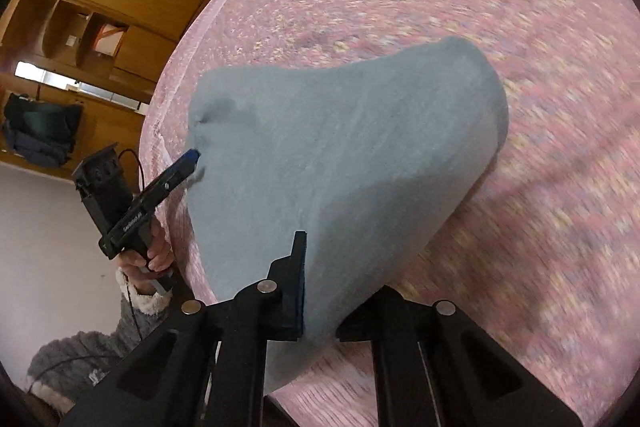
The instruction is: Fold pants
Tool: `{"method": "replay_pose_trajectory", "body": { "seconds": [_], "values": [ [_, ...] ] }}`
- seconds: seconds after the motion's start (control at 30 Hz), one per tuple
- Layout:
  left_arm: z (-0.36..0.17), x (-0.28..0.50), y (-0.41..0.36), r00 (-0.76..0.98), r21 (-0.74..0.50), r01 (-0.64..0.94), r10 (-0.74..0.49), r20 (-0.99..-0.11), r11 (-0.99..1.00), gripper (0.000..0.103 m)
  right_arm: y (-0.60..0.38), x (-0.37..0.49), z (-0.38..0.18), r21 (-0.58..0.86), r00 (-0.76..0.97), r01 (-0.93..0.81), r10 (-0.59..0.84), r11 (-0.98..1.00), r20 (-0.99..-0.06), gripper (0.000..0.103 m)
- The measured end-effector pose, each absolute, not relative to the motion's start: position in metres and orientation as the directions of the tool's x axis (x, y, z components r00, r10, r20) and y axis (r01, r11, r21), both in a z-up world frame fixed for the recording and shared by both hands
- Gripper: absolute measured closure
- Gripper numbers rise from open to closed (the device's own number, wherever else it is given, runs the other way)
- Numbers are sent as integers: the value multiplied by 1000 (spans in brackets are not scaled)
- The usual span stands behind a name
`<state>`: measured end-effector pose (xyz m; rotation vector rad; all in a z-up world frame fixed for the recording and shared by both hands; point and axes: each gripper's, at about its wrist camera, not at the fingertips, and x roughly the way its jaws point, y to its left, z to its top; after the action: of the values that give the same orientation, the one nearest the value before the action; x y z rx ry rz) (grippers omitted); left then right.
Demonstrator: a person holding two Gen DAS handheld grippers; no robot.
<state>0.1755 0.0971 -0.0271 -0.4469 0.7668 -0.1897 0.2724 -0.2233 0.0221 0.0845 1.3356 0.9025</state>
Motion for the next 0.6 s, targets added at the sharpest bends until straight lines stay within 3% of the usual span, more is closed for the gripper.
{"method": "replay_pose_trajectory", "body": {
  "seconds": [0.23, 0.33, 0.43, 0.6],
  "values": [
    [-23, 176, 31, 630, -481, 167, -469, -619, 860, 64, -305, 272, 18, 546, -5, -434, 604, 717, -797, 93],
    [-17, 176, 14, 626, -339, 172, -369, -687, 925, 63, -333, 279, 2, 535, 39, -384, 592, 752, -805, 93],
    [-11, 173, 17, 619, -246, 187, -308, -723, 951, 63, -331, 281, -21, 605, 50, -352, 660, 714, -750, 92],
    [-3, 154, 50, 621, -315, 146, -335, -709, 938, 57, -334, 284, -35, 677, 86, -320, 732, 662, -675, 86]
  ]
}}
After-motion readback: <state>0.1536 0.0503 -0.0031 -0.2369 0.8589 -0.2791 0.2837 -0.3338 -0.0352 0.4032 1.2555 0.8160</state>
